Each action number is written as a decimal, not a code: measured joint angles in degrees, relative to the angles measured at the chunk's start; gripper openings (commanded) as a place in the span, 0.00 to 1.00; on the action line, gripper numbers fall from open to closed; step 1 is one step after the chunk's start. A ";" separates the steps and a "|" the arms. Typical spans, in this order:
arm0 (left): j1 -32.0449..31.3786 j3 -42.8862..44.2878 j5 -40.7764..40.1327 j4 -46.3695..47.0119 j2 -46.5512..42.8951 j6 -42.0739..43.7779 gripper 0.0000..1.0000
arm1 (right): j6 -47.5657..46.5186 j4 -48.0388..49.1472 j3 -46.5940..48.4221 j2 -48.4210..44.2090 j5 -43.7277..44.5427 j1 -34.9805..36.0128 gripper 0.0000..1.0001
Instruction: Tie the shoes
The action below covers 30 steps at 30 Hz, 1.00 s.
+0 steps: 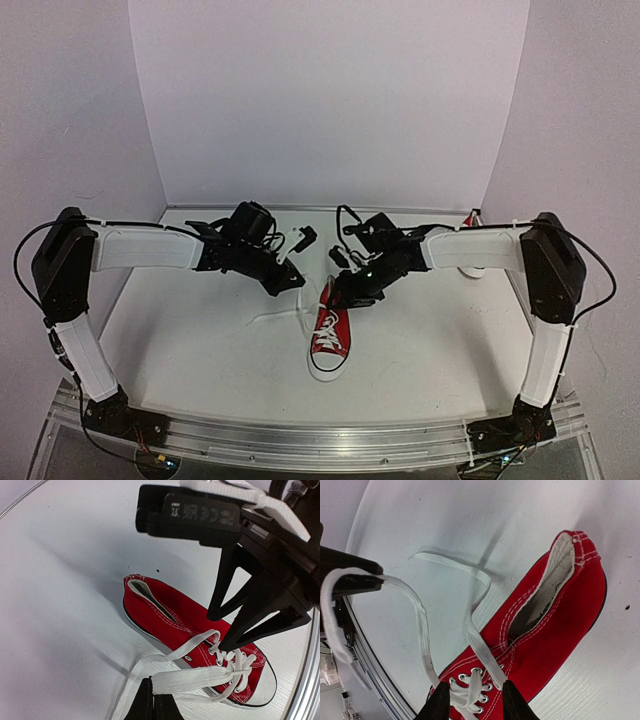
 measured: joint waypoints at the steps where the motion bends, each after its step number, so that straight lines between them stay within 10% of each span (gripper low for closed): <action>1: 0.00 0.00 -0.01 -0.01 0.00 0.00 0.00 | -0.17 0.04 0.10 0.59 -0.05 0.00 0.33; 12: 0.07 0.00 -0.03 -0.02 0.00 0.00 0.00 | -1.69 0.04 0.55 3.99 -0.91 0.00 0.09; 30: 0.76 2.17 -0.55 -1.07 3.99 -0.25 0.00 | -2.07 0.03 0.61 -0.46 -1.00 0.00 0.10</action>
